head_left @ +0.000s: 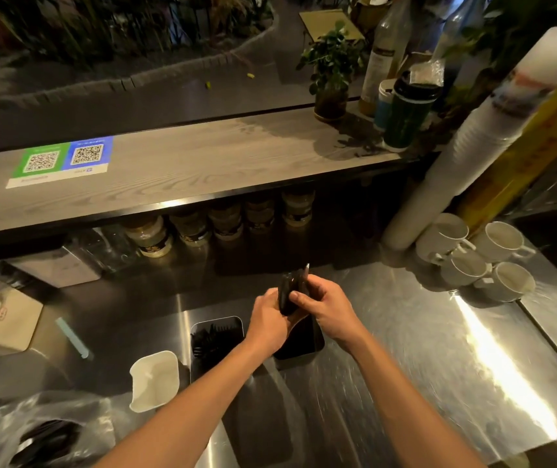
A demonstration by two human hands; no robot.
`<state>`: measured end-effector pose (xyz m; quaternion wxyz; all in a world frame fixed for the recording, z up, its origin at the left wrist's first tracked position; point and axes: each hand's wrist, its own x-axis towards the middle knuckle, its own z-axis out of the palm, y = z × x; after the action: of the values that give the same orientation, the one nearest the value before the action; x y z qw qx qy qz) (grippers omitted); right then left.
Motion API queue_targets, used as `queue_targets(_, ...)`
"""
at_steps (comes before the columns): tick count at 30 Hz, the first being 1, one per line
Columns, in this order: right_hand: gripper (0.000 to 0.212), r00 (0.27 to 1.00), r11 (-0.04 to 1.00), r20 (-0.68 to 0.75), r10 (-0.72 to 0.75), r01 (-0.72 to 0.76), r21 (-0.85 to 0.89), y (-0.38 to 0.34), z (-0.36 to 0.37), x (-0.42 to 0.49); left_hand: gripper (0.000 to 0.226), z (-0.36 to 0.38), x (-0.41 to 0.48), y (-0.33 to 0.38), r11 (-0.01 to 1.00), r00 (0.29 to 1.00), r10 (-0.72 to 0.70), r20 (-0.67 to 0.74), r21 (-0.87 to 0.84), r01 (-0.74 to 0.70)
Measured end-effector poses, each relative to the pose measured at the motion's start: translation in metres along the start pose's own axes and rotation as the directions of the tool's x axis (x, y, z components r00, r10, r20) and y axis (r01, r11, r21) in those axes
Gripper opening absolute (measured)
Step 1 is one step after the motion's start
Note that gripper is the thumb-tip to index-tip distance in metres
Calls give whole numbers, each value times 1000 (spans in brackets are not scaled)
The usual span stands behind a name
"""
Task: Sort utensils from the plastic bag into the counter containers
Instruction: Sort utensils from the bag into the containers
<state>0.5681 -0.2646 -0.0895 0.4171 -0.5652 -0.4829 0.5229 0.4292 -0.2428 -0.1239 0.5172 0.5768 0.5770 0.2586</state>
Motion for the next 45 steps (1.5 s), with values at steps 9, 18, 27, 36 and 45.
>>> queue_targets(9,11,999,988,-37,34,-40,-148,34,7,-2,51,-9,4,-31,785,968,249,-30,591,-184)
queue_targets(18,18,995,976,-16,100,-101,-193,48,8,0,31,-20,4,-46,746,943,331,15,608,-272)
queue_targets(27,31,993,968,-28,115,-118,-220,52,12,-5,37,-23,-8,-54,861,956,293,-23,441,-253)
queue_targets(36,47,999,923,-43,33,-47,-382,44,22,-6,25,-35,-18,-57,885,947,311,-75,387,-260)
queue_targets(45,36,992,845,99,-82,122,-520,30,83,-12,19,-83,-38,-68,929,928,277,-248,317,-192)
